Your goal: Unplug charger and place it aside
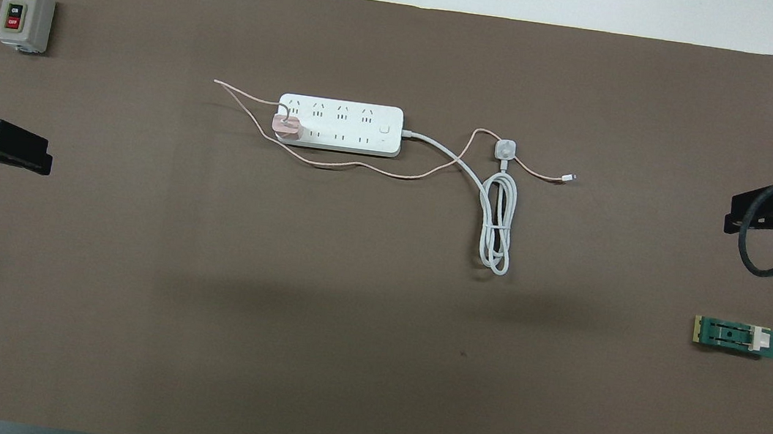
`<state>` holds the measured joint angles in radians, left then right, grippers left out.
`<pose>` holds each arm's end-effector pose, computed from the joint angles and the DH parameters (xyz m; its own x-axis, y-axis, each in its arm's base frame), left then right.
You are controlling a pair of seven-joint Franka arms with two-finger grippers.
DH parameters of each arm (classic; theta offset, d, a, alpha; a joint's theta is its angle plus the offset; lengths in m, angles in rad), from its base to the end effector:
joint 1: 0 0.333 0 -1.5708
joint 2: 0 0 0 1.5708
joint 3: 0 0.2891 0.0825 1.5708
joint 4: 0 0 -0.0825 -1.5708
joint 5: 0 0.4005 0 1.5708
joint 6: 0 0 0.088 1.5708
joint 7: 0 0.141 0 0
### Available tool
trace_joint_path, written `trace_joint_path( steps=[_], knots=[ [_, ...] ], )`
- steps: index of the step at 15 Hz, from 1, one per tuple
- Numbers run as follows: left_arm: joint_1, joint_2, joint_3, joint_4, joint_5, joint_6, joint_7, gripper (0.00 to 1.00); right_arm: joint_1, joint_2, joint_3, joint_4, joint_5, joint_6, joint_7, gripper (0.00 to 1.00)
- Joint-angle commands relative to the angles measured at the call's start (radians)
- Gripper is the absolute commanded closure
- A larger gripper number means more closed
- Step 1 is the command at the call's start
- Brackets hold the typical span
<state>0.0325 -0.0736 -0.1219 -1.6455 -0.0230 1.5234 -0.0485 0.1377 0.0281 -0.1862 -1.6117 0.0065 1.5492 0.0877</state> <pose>0.5402 -0.0537 0.5640 0.9979 -0.0411 -0.0496 -0.0406 -0.9991 0.0117 0.5700 -0.0257 0.5262 0.9867 -0.1358 -0.0898 -0.1358 -0.9907 0.0066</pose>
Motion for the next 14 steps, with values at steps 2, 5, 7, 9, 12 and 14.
trace_joint_path(
  steps=[2,5,7,9,12,14],
  knots=[
    [-0.013,-0.011,0.008,-0.017,0.008,0.012,-0.016,0.0,-0.01,-0.01,0.007,-0.007,0.006,0.037,-0.066,0.0],
    [-0.014,-0.003,0.008,-0.017,-0.005,0.032,-0.135,0.0,-0.01,-0.01,0.007,-0.007,0.006,0.04,-0.085,0.0],
    [-0.026,0.014,0.007,-0.019,-0.006,0.107,-0.352,0.0,-0.007,-0.01,0.007,-0.008,0.004,0.037,-0.08,0.0],
    [-0.045,0.046,0.005,-0.014,-0.009,0.13,-0.607,0.0,-0.01,-0.011,0.007,-0.01,0.006,0.029,-0.072,0.0],
    [-0.086,0.11,0.005,0.001,-0.011,0.23,-1.035,0.0,0.009,-0.011,0.011,-0.01,0.006,0.028,-0.072,0.0],
    [-0.118,0.205,0.005,0.079,0.0,0.23,-1.276,0.0,0.016,-0.023,0.011,-0.036,0.01,0.035,-0.069,0.0]
  ],
)
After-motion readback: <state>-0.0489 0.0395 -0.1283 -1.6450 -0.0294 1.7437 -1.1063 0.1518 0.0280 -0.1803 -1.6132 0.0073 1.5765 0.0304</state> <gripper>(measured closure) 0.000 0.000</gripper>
